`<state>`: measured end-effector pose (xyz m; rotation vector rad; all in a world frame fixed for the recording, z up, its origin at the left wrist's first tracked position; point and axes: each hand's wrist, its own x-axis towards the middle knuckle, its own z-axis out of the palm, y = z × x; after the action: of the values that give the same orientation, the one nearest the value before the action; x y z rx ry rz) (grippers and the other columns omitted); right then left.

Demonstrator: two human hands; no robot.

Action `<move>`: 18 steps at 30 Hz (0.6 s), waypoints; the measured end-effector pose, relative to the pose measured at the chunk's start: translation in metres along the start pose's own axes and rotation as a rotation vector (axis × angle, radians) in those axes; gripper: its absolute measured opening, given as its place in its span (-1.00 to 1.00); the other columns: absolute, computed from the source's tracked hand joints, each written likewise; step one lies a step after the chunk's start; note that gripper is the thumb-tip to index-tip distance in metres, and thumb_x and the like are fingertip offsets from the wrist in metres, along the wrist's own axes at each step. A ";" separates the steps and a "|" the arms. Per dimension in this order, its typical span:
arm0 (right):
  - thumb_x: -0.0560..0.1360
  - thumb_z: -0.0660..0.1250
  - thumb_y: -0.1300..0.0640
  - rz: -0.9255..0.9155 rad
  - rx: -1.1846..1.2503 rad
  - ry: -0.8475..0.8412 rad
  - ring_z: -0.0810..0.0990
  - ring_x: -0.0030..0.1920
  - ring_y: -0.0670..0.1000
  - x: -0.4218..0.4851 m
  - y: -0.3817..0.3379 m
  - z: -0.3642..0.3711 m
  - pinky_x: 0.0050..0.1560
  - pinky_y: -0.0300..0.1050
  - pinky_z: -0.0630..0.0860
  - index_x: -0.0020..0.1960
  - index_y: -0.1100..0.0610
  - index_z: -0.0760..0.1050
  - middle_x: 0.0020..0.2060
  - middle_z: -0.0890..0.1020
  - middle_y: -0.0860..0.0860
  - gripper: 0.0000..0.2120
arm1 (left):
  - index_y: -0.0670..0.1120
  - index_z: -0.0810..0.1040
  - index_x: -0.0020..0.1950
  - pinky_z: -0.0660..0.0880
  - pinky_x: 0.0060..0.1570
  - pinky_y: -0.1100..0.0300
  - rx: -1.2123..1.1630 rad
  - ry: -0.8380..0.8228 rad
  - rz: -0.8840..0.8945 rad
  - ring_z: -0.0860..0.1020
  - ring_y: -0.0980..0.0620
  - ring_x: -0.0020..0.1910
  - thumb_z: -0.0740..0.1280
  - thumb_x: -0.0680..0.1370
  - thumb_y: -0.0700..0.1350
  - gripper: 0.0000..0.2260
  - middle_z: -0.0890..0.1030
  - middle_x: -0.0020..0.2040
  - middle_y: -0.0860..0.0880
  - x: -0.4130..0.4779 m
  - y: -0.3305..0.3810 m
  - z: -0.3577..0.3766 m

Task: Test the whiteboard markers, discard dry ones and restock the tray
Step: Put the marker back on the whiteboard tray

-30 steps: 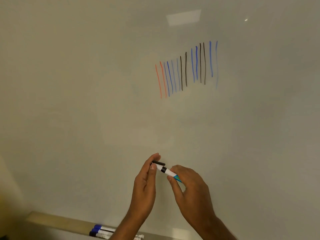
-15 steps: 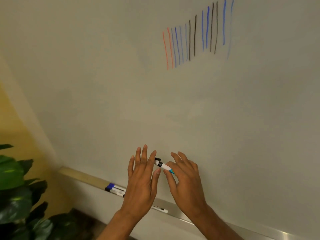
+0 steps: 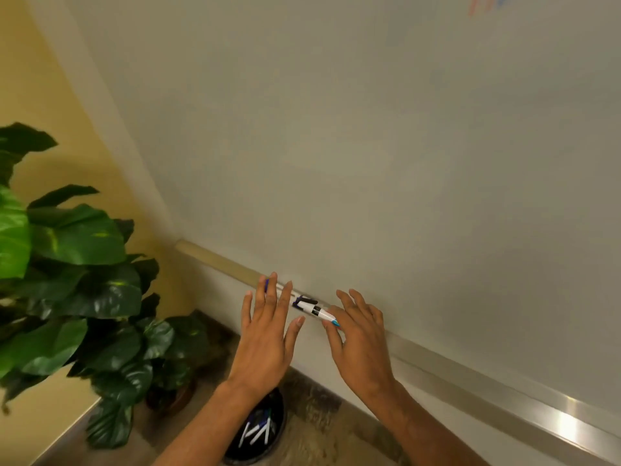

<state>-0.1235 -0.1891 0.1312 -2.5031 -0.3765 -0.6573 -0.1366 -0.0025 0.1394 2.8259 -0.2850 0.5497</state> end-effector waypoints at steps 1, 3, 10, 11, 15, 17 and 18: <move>0.57 0.35 0.06 0.001 0.008 -0.029 0.40 0.42 0.08 -0.005 -0.005 0.014 0.34 0.06 0.36 0.19 0.03 0.60 0.32 0.55 0.00 -0.78 | -0.02 -0.05 0.69 -0.27 0.60 -0.03 0.009 -0.019 -0.020 -0.21 -0.03 0.66 -0.01 0.73 0.15 -0.44 -0.15 0.69 -0.07 -0.008 -0.014 0.005; 0.58 0.33 0.05 0.002 0.008 -0.087 0.38 0.43 0.07 -0.017 -0.014 0.042 0.37 0.09 0.35 0.18 0.03 0.60 0.33 0.54 0.00 -0.79 | -0.03 -0.02 0.69 -0.25 0.60 -0.06 0.011 -0.055 -0.066 -0.21 -0.03 0.66 -0.05 0.73 0.15 -0.45 -0.12 0.69 -0.09 -0.026 -0.045 0.015; 0.56 0.32 0.08 -0.006 -0.051 -0.265 0.46 0.35 0.11 -0.051 -0.036 0.134 0.27 0.10 0.41 0.10 0.05 0.63 0.26 0.59 0.05 -0.83 | -0.04 0.05 0.68 -0.19 0.62 -0.08 0.003 -0.156 -0.218 -0.21 -0.02 0.66 -0.03 0.73 0.12 -0.47 -0.06 0.69 -0.08 -0.085 -0.132 0.059; 0.57 0.28 0.06 -0.008 -0.060 -0.297 0.46 0.35 0.11 -0.054 -0.039 0.146 0.27 0.10 0.42 0.11 0.05 0.62 0.27 0.59 0.05 -0.80 | -0.05 0.07 0.67 -0.19 0.62 -0.06 0.003 -0.162 -0.228 -0.19 -0.02 0.66 -0.02 0.73 0.11 -0.47 -0.03 0.69 -0.10 -0.092 -0.141 0.065; 0.60 0.11 0.00 -0.012 -0.101 -0.402 0.48 0.34 0.11 -0.062 -0.051 0.190 0.25 0.11 0.45 0.13 0.05 0.62 0.25 0.60 0.05 -0.67 | -0.09 0.16 0.65 -0.10 0.61 -0.11 0.004 -0.202 -0.267 -0.12 -0.06 0.67 -0.01 0.73 0.09 -0.48 0.04 0.68 -0.13 -0.114 -0.175 0.090; 0.61 0.00 -0.04 -0.010 -0.114 -0.446 0.49 0.33 0.11 -0.062 -0.056 0.209 0.24 0.12 0.47 0.13 0.05 0.62 0.24 0.61 0.06 -0.57 | -0.10 0.17 0.65 -0.04 0.60 -0.15 0.010 -0.217 -0.290 -0.09 -0.07 0.67 -0.03 0.73 0.10 -0.48 0.06 0.68 -0.14 -0.121 -0.190 0.101; 0.61 -0.02 -0.05 -0.012 -0.118 -0.464 0.49 0.33 0.12 -0.062 -0.059 0.219 0.23 0.12 0.47 0.13 0.05 0.62 0.24 0.61 0.06 -0.55 | -0.10 0.17 0.65 -0.03 0.59 -0.16 0.008 -0.222 -0.303 -0.08 -0.08 0.67 -0.03 0.73 0.09 -0.48 0.06 0.67 -0.14 -0.124 -0.198 0.106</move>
<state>-0.1160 -0.0279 -0.0404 -2.7577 -0.5304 -0.0937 -0.1667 0.1738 -0.0447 2.8626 0.1066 0.1731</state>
